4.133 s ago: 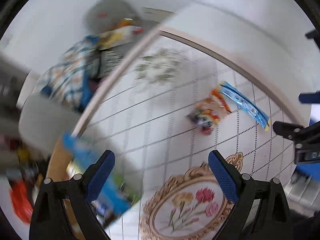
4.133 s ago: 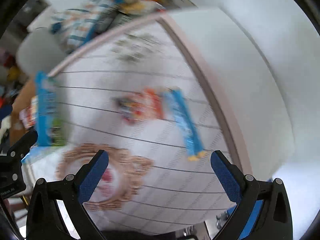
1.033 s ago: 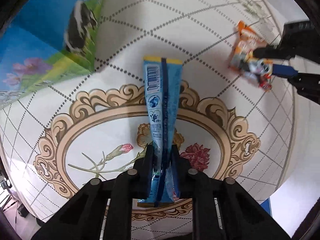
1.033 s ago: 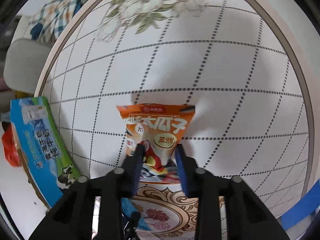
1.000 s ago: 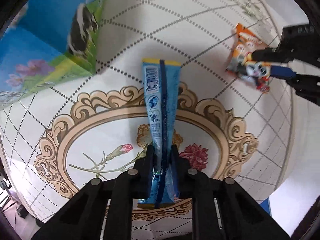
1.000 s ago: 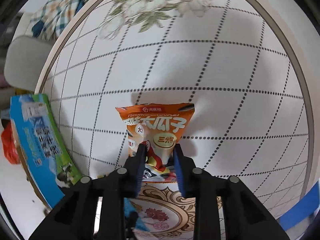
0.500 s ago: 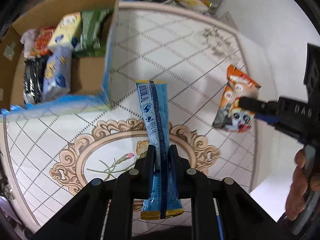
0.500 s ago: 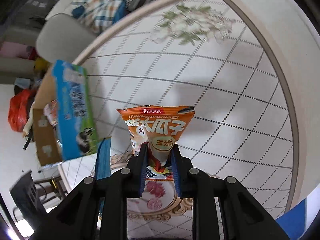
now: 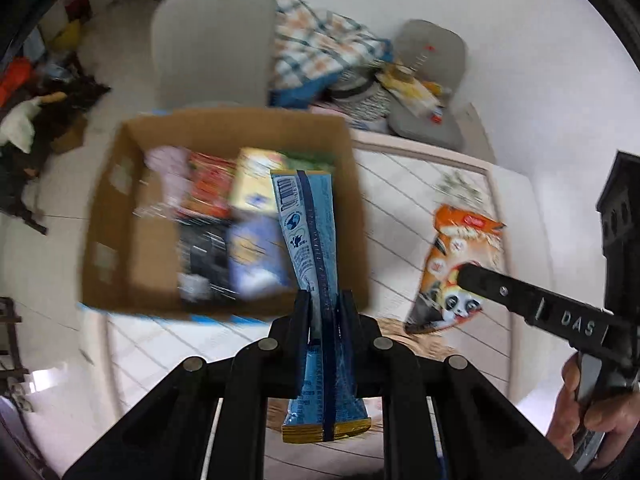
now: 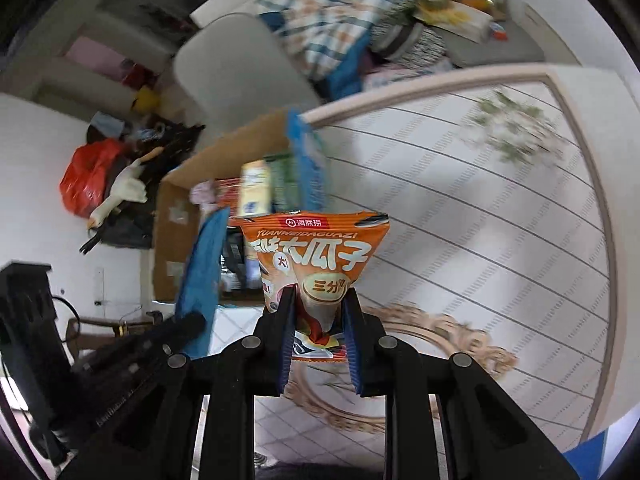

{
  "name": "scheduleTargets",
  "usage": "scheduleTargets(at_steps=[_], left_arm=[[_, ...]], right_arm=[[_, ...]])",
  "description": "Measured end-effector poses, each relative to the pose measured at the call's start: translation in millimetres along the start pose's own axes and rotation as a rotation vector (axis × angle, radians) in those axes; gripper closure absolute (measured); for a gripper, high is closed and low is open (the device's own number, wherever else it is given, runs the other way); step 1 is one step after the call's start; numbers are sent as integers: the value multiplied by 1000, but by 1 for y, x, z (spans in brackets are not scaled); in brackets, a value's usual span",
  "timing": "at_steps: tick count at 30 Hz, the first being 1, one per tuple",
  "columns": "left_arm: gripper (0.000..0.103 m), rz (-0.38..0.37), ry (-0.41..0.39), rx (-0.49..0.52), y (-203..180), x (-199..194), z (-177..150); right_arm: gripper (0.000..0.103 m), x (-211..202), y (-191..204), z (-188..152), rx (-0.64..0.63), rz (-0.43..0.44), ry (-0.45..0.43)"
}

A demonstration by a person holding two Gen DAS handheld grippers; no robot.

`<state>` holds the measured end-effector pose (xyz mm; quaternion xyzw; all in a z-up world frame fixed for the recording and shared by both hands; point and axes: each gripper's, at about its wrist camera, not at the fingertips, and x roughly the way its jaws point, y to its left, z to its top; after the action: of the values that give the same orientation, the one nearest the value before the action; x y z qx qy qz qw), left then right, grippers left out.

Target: Organize snacks

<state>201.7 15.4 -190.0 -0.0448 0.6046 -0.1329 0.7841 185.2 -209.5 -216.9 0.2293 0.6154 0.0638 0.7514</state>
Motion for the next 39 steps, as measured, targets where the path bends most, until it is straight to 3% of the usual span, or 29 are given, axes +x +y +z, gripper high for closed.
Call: scheduleTargets(at_steps=[5, 9, 14, 21, 25, 28, 31, 34, 35, 39], left_arm=[[91, 80, 5, -40, 69, 5, 33], [91, 115, 46, -65, 110, 27, 52], [91, 148, 103, -88, 144, 60, 60], [90, 153, 168, -95, 163, 86, 57], [79, 176, 213, -81, 163, 88, 49], [76, 170, 223, -81, 163, 87, 43], [62, 153, 223, -94, 166, 83, 38], [13, 163, 197, -91, 166, 78, 32], [8, 166, 196, -79, 163, 78, 30], [8, 213, 225, -54, 159, 88, 21]], right_arm=[[79, 46, 56, 17, -58, -49, 33], [79, 88, 77, 25, -85, -115, 85], [79, 131, 88, 31, -118, -212, 149], [76, 164, 85, 36, -105, -270, 224], [40, 165, 85, 36, -94, -278, 213], [37, 163, 91, 34, -91, -265, 206], [33, 161, 102, 29, -111, -270, 203], [9, 160, 112, 23, -143, -289, 190], [8, 159, 115, 21, -148, -288, 184], [8, 159, 122, 13, -156, -284, 186]])
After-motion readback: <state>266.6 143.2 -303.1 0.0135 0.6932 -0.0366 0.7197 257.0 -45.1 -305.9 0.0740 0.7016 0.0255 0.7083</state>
